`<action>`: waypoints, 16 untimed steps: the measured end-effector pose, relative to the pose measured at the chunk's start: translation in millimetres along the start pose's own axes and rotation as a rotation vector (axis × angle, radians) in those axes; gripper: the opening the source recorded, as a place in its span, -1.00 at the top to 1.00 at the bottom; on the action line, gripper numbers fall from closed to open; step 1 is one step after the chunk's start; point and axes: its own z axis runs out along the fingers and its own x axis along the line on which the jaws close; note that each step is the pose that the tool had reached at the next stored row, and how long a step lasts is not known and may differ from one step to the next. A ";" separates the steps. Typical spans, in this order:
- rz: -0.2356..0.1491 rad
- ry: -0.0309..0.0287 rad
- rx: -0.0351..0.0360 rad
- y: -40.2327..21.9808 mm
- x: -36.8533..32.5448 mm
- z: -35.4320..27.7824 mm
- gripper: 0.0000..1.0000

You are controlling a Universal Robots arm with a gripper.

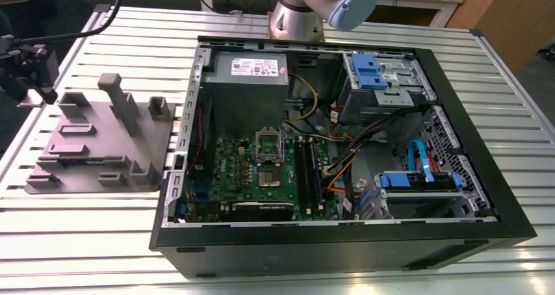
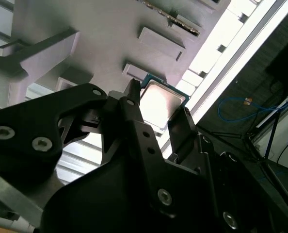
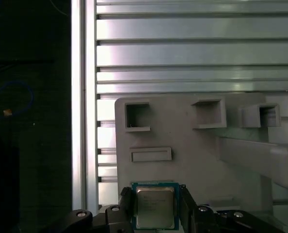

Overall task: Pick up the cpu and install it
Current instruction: 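Pick up the cpu and move it towards the insertion slot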

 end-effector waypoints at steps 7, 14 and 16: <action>0.000 -0.0004 -0.0010 0.4 0.5 -8.1 0.05; 0.000 -0.0005 -0.0014 1.5 0.3 -31.0 0.05; 0.000 -0.0006 -0.0015 1.7 0.4 -36.2 0.05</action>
